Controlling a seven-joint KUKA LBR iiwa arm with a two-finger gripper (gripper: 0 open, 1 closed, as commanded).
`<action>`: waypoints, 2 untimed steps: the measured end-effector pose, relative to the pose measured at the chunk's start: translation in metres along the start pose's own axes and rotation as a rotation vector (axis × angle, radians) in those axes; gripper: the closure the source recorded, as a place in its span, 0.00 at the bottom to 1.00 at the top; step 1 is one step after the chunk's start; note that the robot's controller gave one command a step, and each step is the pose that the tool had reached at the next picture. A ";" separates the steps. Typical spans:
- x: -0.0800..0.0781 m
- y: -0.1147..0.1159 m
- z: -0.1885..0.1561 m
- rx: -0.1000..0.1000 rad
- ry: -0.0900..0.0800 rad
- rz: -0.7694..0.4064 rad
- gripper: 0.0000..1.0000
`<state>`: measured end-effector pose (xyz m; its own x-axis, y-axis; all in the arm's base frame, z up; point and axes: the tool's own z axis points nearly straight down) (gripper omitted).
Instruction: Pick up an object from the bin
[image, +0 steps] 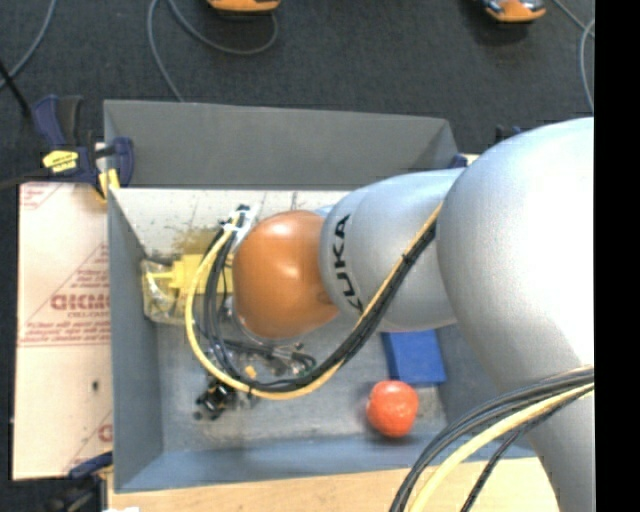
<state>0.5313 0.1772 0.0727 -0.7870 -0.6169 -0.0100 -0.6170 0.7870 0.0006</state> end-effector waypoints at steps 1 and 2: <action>0.000 0.000 0.000 0.000 0.000 0.000 1.00; 0.000 0.000 0.000 0.000 -0.001 0.001 1.00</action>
Offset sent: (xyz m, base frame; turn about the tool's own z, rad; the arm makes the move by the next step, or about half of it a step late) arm 0.0001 0.0001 0.0022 0.0000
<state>0.5315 0.1772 0.0732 -0.7877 -0.6160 -0.0106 -0.6160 0.7877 0.0009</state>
